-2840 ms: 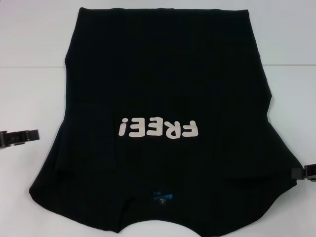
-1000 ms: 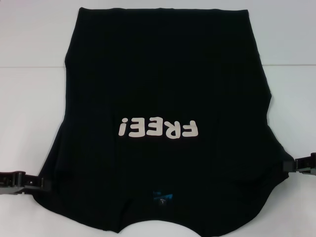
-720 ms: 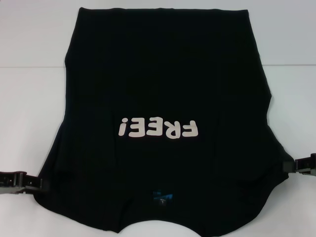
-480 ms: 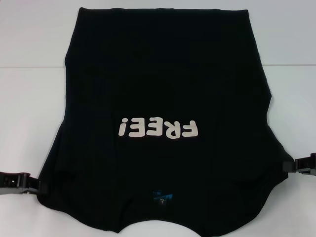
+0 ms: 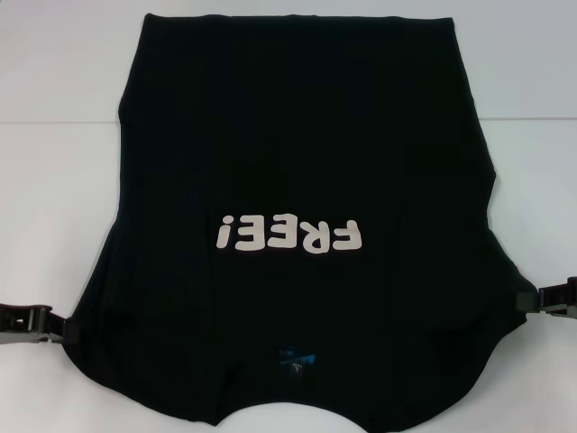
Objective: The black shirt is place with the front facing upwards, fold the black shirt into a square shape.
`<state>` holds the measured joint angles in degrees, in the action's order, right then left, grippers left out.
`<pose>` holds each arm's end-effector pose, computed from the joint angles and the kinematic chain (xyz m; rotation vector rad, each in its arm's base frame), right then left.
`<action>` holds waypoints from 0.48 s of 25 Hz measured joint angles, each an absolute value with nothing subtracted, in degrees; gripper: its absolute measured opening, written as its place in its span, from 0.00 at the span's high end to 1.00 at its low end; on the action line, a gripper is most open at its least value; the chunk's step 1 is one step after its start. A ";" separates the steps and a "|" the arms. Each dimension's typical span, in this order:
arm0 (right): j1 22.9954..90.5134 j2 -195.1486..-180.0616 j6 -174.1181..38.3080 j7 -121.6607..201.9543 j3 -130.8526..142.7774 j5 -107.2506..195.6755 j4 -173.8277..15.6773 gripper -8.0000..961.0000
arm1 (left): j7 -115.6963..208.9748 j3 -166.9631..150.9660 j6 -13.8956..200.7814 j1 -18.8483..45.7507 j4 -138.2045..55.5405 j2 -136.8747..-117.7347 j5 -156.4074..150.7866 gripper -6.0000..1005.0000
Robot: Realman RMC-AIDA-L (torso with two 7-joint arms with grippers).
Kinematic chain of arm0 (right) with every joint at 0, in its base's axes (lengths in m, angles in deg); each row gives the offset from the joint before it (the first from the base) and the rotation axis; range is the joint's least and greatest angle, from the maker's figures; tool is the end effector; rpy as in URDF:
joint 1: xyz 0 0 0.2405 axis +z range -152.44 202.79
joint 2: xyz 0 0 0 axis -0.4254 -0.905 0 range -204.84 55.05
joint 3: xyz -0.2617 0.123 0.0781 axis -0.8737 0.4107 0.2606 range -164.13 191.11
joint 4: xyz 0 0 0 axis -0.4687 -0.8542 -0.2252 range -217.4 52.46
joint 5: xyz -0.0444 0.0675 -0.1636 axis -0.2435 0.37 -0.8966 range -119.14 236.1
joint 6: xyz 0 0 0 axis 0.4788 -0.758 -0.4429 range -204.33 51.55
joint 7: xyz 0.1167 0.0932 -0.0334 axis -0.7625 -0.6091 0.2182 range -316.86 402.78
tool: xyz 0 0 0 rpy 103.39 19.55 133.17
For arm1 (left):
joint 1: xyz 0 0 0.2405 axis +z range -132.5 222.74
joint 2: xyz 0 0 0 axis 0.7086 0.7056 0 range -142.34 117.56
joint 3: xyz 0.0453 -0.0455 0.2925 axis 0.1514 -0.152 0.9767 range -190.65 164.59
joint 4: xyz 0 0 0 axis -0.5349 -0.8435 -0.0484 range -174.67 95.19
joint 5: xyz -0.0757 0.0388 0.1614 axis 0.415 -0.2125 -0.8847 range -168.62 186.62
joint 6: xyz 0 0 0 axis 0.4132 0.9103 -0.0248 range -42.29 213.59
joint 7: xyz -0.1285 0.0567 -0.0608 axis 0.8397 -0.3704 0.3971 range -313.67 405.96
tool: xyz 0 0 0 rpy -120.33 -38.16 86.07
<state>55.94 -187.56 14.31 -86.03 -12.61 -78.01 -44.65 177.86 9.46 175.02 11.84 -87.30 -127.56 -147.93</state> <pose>0.3425 0.3258 0.0202 -2.2197 1.8672 0.4744 -0.3655 0.3249 0.0294 -2.1285 -1.8107 -0.0480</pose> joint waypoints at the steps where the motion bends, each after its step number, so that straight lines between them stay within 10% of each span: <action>1: 55.94 -187.56 14.25 -86.06 -12.61 -78.01 -44.64 0.97 | 177.78 9.38 175.11 11.81 -87.35 -127.52 -147.93 0.91; 12: 55.36 -186.91 14.12 -86.22 -12.52 -78.06 -44.53 0.97 | 171.13 3.73 180.81 12.66 -87.45 -127.14 -147.19 0.91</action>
